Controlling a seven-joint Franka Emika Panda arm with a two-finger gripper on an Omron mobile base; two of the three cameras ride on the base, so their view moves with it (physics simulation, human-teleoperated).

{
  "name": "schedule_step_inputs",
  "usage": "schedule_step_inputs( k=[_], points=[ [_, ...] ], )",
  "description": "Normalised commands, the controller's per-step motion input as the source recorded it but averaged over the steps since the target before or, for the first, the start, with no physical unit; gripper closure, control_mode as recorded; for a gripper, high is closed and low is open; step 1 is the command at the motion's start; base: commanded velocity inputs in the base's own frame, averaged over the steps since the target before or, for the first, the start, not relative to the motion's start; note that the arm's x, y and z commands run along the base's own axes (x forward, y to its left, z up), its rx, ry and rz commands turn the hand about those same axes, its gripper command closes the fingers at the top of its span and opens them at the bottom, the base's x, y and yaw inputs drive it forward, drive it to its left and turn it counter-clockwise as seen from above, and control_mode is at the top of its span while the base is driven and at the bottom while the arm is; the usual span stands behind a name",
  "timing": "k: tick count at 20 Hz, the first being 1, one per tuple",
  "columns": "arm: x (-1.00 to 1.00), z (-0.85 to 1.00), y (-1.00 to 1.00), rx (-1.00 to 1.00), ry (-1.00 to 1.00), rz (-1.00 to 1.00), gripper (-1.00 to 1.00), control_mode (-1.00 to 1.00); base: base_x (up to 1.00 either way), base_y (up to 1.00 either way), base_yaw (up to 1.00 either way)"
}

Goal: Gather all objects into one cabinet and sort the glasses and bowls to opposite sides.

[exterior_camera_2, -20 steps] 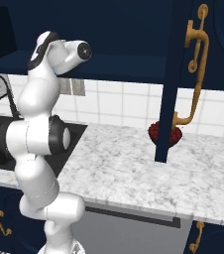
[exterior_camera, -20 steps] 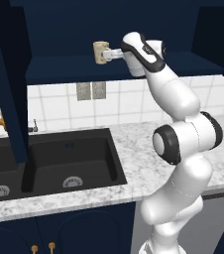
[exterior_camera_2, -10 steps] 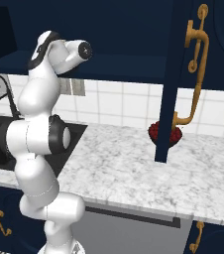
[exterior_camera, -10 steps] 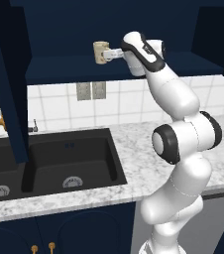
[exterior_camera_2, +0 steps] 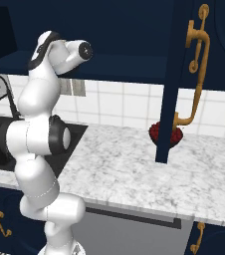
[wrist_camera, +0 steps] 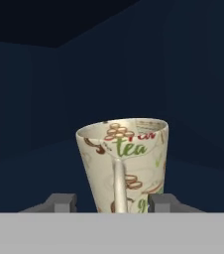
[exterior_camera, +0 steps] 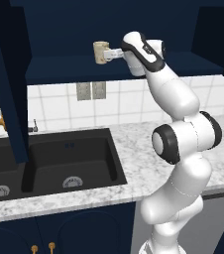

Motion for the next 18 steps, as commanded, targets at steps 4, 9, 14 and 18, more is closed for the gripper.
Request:
schedule_step_inputs(
  k=[4,9,14,18],
  points=[
    [0.00,0.00,0.00,0.00,0.00,0.00,1.00,-1.00,0.00,0.00,0.00],
    [0.00,0.00,0.00,0.00,0.00,0.00,1.00,-1.00,0.00,0.00,0.00],
    [-0.03,0.00,-0.01,0.00,0.00,0.00,1.00,-1.00,0.00,0.00,0.00],
    [-0.51,0.00,-0.18,0.00,0.00,0.00,1.00,-1.00,0.00,0.00,0.00]
  ],
)
